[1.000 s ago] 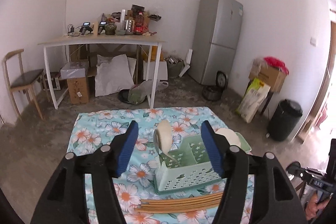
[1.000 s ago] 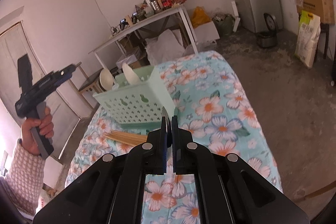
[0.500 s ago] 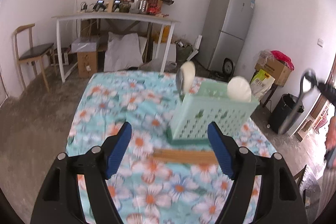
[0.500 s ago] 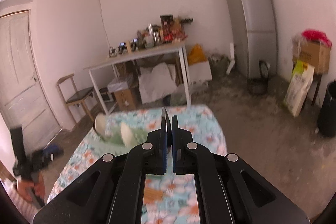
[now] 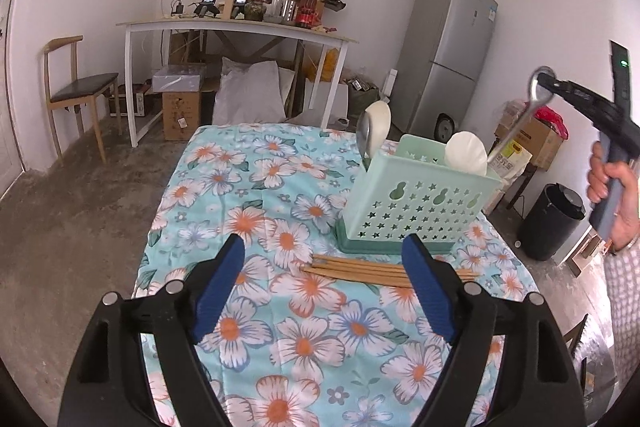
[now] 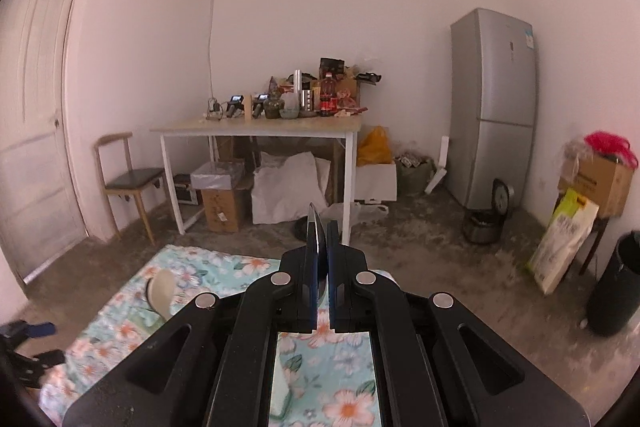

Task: Organize utensils
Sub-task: 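Open both tools and withdraw them from the basket toward the chopsticks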

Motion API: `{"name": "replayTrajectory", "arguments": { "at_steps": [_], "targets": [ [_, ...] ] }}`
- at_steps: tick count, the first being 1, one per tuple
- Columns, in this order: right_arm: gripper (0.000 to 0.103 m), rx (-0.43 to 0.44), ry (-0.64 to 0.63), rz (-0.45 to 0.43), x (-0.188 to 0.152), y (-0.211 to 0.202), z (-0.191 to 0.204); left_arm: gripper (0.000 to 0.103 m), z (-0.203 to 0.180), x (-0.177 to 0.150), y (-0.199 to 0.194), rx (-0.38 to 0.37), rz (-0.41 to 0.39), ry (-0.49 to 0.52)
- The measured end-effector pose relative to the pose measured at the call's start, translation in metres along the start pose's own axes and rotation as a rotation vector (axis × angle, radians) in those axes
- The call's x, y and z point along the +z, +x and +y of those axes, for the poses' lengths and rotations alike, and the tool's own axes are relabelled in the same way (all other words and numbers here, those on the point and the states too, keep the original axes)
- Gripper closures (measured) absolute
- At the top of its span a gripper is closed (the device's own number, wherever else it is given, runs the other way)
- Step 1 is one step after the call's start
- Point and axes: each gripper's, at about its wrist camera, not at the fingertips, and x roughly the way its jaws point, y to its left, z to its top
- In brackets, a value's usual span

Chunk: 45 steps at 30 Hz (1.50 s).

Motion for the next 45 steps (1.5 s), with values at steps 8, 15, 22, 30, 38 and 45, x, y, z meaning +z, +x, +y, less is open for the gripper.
{"name": "replayTrajectory", "arguments": {
  "at_steps": [8,15,22,30,38,45],
  "targets": [
    [0.101,-0.031,-0.155,0.023,-0.029,0.029,0.03,0.02,-0.001,-0.003,0.002,-0.014,0.002,0.002],
    [0.101,-0.021,-0.222,0.043,-0.044,0.035,0.046,0.018,-0.004,-0.002,0.006,-0.017,0.009,0.002],
    [0.093,0.049,-0.207,0.112,-0.055,0.039,0.052,0.016,-0.008,-0.004,0.003,-0.021,0.0,0.002],
    [0.051,0.108,-0.179,0.121,-0.052,0.023,0.059,0.012,-0.008,-0.004,-0.003,-0.03,-0.017,-0.012],
    [0.047,0.167,-0.029,0.07,-0.031,-0.023,0.036,0.011,-0.011,-0.003,-0.007,-0.06,-0.02,-0.029],
    [0.043,0.185,0.125,0.123,-0.047,-0.058,0.016,0.008,-0.014,-0.006,-0.01,-0.102,-0.02,-0.048]
  ]
}}
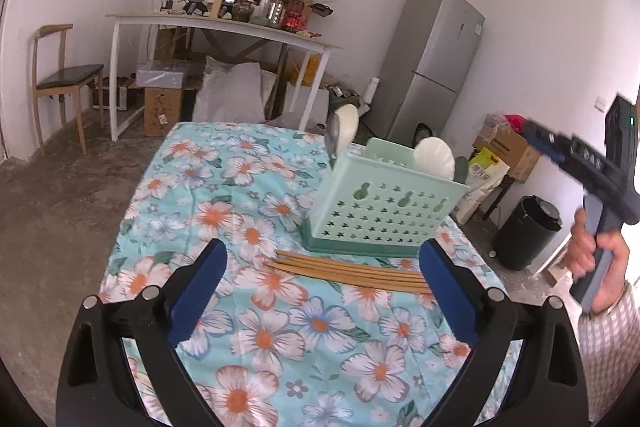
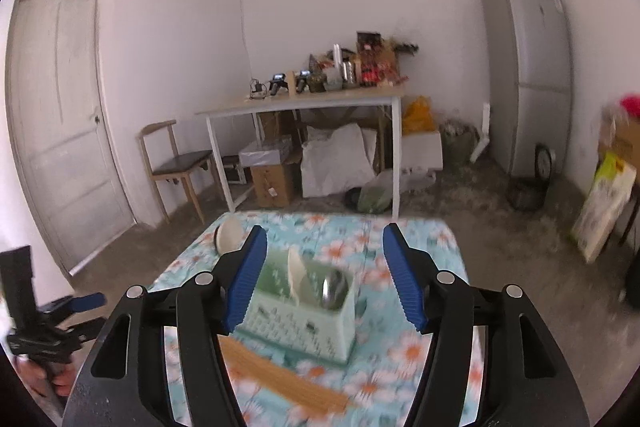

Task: Organize utensils
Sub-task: 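Open both tools and withdraw them from the basket toward the chopsticks, then move the left tool over the wooden chopsticks beside the basket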

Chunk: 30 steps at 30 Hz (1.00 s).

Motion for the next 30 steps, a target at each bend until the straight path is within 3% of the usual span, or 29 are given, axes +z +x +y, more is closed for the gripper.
{"name": "replayTrajectory", "arguments": {
  "at_steps": [4,7,13,18,27,30],
  "targets": [
    [0.036,-0.028,0.064,0.117,-0.035,0.002,-0.006,0.006,-0.008,-0.008,0.004,-0.02,0.023,0.028],
    [0.033,-0.045,0.127,0.253,-0.078,0.015,-0.007,0.006,-0.013,-0.017,0.013,-0.022,0.071,0.036],
    [0.033,-0.057,0.223,0.424,-0.138,0.031,-0.008,0.006,-0.019,-0.04,0.041,0.075,0.213,0.062],
    [0.033,-0.073,0.26,0.454,-0.149,0.033,-0.02,0.006,-0.015,-0.049,0.059,0.174,0.278,0.095],
    [0.034,-0.075,0.276,0.465,-0.157,0.045,-0.032,0.006,0.002,-0.048,0.078,0.277,0.327,0.076],
    [0.043,-0.066,0.263,0.467,-0.157,0.052,-0.03,0.006,0.004,-0.04,0.086,0.306,0.321,0.093]
  ]
}}
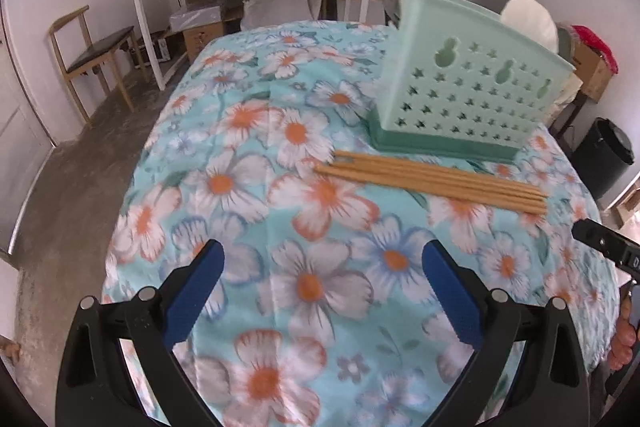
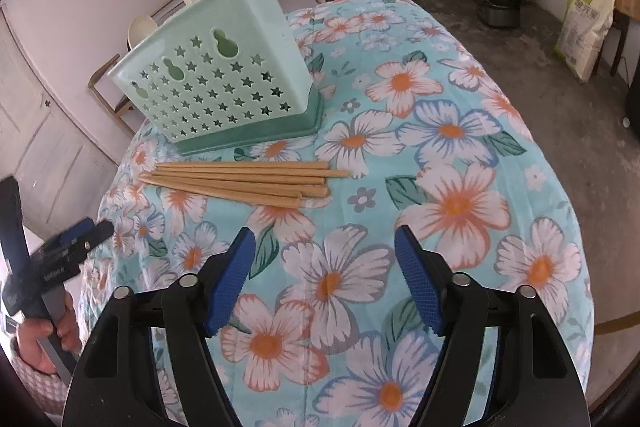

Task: Organize utensils
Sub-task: 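Move the left tool over the wooden chopsticks beside the basket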

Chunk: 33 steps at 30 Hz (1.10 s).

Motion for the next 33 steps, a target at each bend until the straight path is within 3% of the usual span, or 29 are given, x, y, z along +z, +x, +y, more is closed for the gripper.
{"name": "replayTrajectory", "arguments": {
  "at_steps": [8,12,16,21,26,29,33],
  "targets": [
    [0.068,0.04,-0.08,-0.019,0.028,0.021,0.022,0.006,-0.014,0.04,0.028,0.018,-0.046,0.039],
    [0.079,0.051,-0.134,0.017,0.037,0.05,0.04,0.006,-0.031,0.051,0.055,0.034,-0.021,0.082],
    [0.079,0.007,-0.218,0.017,0.034,0.066,0.052,0.006,-0.038,0.045,0.08,0.047,0.05,0.093],
    [0.079,0.02,-0.263,0.026,0.018,0.059,0.056,0.006,-0.03,0.037,0.076,0.015,0.075,0.059],
    [0.079,0.044,-0.256,0.037,0.005,0.049,0.054,0.006,-0.031,0.015,0.069,0.014,0.123,0.09],
    [0.079,0.046,-0.262,0.04,-0.007,0.045,0.056,0.006,-0.033,0.0,0.057,0.028,0.086,0.132],
    [0.079,0.061,-0.252,0.034,-0.014,0.037,0.053,0.006,-0.028,-0.008,0.045,0.007,0.077,0.112]
  ]
}}
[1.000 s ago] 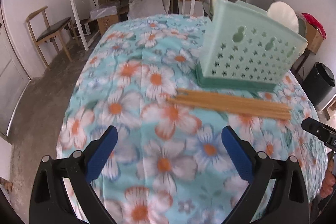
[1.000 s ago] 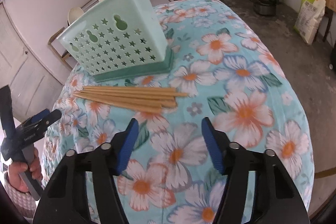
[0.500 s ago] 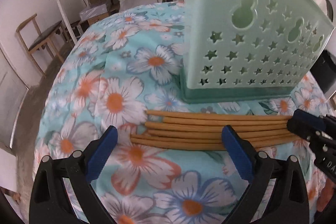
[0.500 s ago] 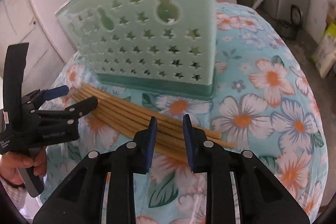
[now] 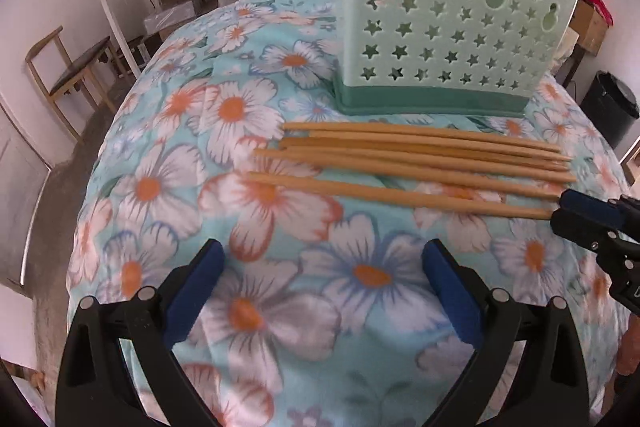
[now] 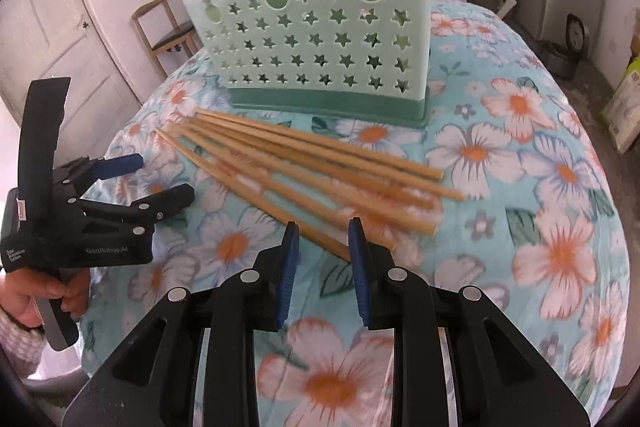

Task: Organize utensils
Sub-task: 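Move the left tool over the wooden chopsticks beside the basket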

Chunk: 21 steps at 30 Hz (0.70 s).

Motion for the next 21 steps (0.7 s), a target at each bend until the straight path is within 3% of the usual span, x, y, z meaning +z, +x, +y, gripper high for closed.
{"name": "replayTrajectory", "arguments": {
  "at_steps": [5,7,10,12,16,21],
  "targets": [
    [0.078,0.042,0.04,-0.033,0.012,-0.012,-0.005,0.006,0.007,-0.005,-0.026,-0.083,-0.068,-0.081],
    [0.078,0.05,0.032,-0.052,0.02,-0.011,-0.002,0.006,0.007,-0.005,-0.024,-0.122,-0.051,-0.114],
    [0.078,0.08,0.043,-0.009,0.022,0.004,0.002,0.006,0.012,-0.005,-0.012,-0.164,0.002,-0.196],
    [0.077,0.109,0.049,0.028,0.015,0.009,0.005,0.006,0.018,-0.007,-0.013,-0.193,-0.024,-0.239],
    [0.076,0.12,0.036,0.01,0.001,-0.005,0.01,0.006,0.021,-0.014,-0.018,-0.218,-0.045,-0.246],
    [0.074,0.106,0.104,-0.019,-0.005,-0.021,-0.012,0.006,0.01,-0.015,-0.021,-0.191,-0.02,-0.189]
  ]
}}
